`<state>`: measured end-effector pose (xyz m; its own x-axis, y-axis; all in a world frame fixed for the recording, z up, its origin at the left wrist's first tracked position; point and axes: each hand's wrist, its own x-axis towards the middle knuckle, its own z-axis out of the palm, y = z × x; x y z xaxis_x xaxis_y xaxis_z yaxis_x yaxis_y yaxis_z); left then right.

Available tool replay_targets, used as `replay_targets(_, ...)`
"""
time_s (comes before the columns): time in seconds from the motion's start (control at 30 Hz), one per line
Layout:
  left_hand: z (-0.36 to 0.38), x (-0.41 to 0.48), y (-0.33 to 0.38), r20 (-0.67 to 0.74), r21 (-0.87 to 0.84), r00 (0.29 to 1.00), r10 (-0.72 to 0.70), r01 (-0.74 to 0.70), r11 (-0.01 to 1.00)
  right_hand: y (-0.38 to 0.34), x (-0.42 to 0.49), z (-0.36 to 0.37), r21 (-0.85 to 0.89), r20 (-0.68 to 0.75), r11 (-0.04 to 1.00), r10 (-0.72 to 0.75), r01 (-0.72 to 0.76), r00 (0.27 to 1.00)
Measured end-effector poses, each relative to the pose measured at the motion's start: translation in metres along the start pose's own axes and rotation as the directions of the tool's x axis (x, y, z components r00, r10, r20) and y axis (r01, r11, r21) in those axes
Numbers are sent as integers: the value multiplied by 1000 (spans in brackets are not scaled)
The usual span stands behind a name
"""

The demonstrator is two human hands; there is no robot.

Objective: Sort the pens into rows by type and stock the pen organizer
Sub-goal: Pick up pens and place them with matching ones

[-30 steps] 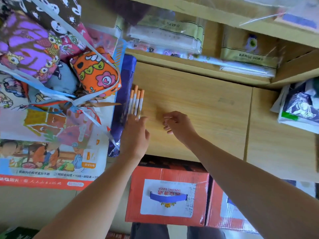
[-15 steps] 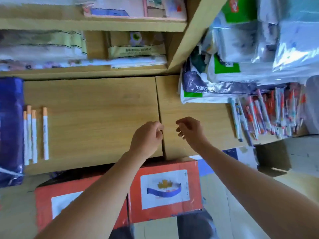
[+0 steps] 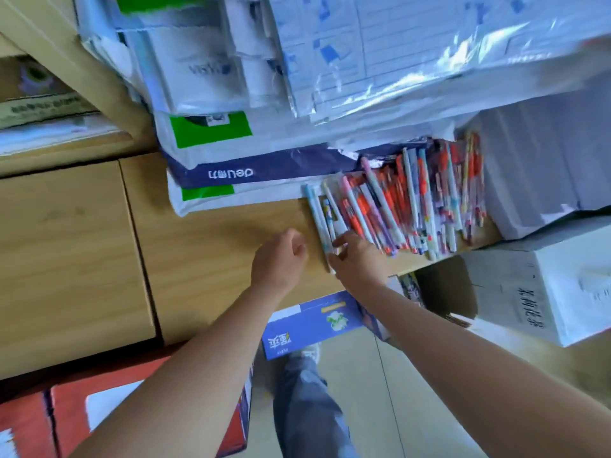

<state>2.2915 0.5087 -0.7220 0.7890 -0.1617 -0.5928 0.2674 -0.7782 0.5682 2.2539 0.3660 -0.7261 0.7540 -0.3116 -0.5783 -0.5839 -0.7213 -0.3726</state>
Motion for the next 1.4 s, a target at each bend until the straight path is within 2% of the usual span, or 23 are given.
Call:
replay_targets(0.07,12,11,9,-30,-7,998,-52,52,999,5,3,1,-4,12,1000,-25,25,1000)
replay_targets(0.2,29,30,25,-103,-14,981,-163,163,987,17,8,-6,43,-88,997,-64,68,994)
replay_targets(0.37,31,38,35,-199,160,966,-167,200,967,22,18,-14,-20,-140,992,-124,122,982)
replay_targets(0.57,20,34,16,-203,154,962,-185,218,964,4,34,-12,-158,-137,978,-155,133,978)
replay_targets(0.67,15,33,11,-208,186,966,-157,197,963,-4,43,-11,-244,-132,961,-163,127,978)
replay_targets(0.83,10,30,6,-250,159,958,-139,182,970,-6,45,-11,-219,-140,966,-168,135,976)
replay_targets(1.0,14,29,12,-262,193,964,54,-2,981,-3,47,-8,-228,-142,963,-181,146,973)
replay_targets(1.1,20,35,21,-264,266,963,56,17,964,-6,54,-5,-236,-137,959,-193,157,972)
replay_targets(1.23,24,39,27,-273,321,962,10,81,944,-11,60,-6,-160,-150,972,-196,172,969)
replay_targets(1.4,25,42,29,-258,175,963,-82,130,976,-14,51,-18,106,-264,970,-185,219,947)
